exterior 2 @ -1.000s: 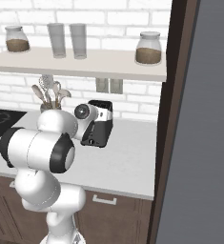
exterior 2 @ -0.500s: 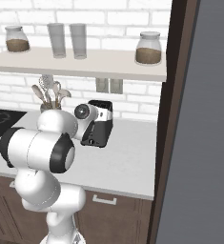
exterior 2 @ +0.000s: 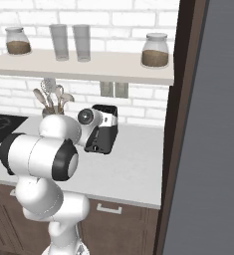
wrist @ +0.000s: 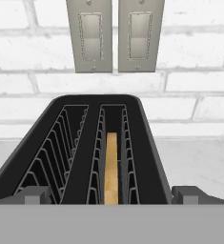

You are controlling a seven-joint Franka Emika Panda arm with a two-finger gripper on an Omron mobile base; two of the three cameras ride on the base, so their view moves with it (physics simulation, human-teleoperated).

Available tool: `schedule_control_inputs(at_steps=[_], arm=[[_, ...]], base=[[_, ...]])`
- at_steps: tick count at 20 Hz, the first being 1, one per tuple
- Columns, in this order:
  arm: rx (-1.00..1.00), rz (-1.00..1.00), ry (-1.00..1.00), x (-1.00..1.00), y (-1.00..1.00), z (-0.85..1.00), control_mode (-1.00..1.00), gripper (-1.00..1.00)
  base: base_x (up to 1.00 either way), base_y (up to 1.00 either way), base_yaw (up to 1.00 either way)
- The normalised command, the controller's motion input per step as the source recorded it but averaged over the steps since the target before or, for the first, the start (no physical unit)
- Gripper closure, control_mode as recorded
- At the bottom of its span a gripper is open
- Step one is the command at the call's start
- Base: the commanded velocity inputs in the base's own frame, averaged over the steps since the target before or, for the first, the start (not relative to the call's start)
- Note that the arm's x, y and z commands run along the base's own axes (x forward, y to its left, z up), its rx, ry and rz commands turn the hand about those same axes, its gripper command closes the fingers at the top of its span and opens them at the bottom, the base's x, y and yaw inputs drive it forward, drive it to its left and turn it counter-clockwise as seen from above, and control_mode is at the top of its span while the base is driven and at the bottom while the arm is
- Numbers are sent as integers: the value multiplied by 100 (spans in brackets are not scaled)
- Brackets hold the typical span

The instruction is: Start the toaster. Once the lever pops up, take the bread to the plate on the dining counter.

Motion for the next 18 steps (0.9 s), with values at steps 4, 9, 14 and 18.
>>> schedule_control_inputs(at_steps=[4, 9, 14, 18], arm=[[0, 0, 0, 0, 0, 0, -100, -100], [0, 0, 0, 0, 0, 0, -100, -100], [0, 0, 0, 0, 0, 0, -100, -100], [0, 0, 0, 0, 0, 0, -100, -100]], base=[[0, 0, 0], [0, 0, 0], [0, 0, 0], [0, 0, 0]])
